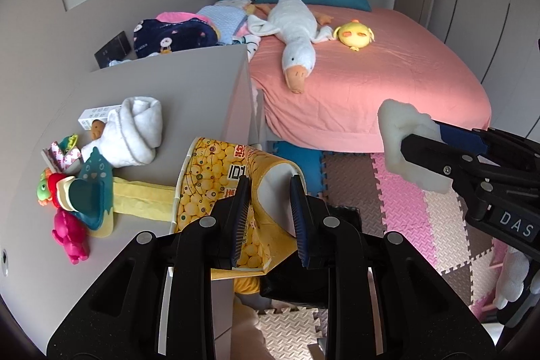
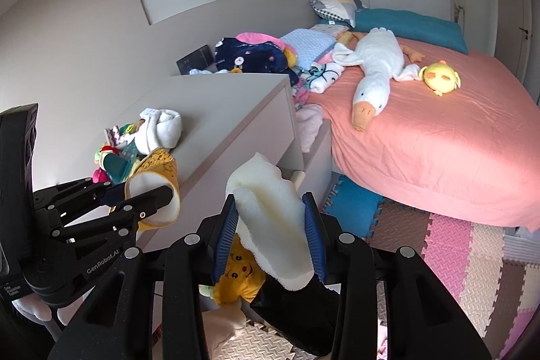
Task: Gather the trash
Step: 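Carry both items over the black bin and open both tools to drop them, then grasp the pink dinosaur with left tool while right tool grasps the yellow strip, then carry the dinosaur and yellow strip to the bin and release both, then grasp the teal potty seat with left tool while right tool grasps the white towel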
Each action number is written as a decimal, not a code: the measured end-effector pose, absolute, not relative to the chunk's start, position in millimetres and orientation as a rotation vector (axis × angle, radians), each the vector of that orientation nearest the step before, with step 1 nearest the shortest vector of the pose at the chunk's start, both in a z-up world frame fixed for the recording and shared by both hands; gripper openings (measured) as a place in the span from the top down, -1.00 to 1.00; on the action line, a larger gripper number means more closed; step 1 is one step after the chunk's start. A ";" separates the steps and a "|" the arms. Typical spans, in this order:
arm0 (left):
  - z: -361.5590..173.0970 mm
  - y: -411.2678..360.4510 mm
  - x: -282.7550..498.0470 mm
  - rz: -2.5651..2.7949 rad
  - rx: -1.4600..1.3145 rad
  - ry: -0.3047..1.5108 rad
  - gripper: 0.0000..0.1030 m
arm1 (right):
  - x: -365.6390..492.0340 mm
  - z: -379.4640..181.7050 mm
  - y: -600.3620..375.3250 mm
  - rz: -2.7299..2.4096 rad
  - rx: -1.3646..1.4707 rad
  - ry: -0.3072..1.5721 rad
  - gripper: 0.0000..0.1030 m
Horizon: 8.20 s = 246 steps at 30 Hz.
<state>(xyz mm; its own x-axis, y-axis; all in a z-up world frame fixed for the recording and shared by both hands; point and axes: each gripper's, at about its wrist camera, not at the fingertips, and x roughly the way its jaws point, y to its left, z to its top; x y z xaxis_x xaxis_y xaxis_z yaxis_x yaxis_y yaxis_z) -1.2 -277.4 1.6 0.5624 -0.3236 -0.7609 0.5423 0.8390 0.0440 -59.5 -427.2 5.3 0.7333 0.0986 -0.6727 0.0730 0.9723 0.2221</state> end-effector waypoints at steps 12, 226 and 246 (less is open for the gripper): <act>-29.9 -313.5 3.8 -0.547 0.372 0.877 -0.79 | -45.8 -10.7 -490.5 -0.186 0.325 0.759 -0.53; -12.2 -200.7 29.0 -0.374 0.290 0.869 -0.76 | -11.9 -8.0 -391.2 0.018 0.237 0.774 -0.38; -28.5 -104.0 69.0 -0.229 0.188 0.897 -0.76 | 28.7 -9.0 -332.4 0.142 0.240 0.774 -0.38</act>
<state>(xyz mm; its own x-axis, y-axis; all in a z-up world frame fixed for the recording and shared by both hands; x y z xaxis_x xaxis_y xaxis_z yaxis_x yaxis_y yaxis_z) 69.0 -104.0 -28.5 0.6027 -0.1181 -0.7892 0.2743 0.9594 0.0659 28.7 -332.4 -9.0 0.7072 0.2144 -0.6737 -0.0385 0.9632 0.2661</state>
